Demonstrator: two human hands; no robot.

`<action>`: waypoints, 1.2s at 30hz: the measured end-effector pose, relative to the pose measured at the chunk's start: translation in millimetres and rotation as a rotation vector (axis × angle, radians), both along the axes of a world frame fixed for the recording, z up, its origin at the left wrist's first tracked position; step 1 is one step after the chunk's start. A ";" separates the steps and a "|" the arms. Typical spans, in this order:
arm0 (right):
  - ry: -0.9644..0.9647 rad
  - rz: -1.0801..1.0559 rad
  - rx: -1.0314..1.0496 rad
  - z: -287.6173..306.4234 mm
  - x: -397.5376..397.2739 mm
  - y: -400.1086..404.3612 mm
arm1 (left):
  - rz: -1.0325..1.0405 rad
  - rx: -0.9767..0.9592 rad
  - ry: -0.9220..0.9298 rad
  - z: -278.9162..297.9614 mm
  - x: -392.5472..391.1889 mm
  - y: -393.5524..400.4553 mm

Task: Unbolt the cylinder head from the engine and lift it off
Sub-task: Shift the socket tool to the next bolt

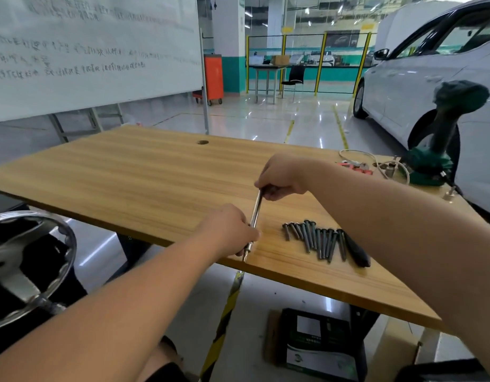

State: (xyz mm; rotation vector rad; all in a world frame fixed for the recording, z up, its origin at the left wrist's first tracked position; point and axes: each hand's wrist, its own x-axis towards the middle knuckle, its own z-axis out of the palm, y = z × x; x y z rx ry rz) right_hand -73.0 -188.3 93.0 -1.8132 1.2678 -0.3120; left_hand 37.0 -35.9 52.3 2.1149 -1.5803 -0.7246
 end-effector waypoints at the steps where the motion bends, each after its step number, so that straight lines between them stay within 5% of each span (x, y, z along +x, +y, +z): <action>1: 0.036 -0.012 0.004 -5.1 -2.1 -3.2 | -0.010 0.012 -0.032 -4.4 -4.7 -4.1; 12: 0.540 0.058 -0.150 -33.9 -9.3 -20.9 | -0.087 -0.030 -0.203 -30.3 -33.7 -27.8; 19: 0.660 0.043 -0.385 -24.0 -7.3 -17.5 | -0.101 -0.086 -0.170 -32.2 -29.9 -19.6; 25: 0.310 0.019 -0.577 -3.2 43.6 5.2 | -0.101 -0.157 -0.352 -18.1 18.3 9.8; 36: -0.241 0.550 -0.730 59.0 227.3 186.0 | 0.340 -0.192 -0.802 64.3 199.9 160.2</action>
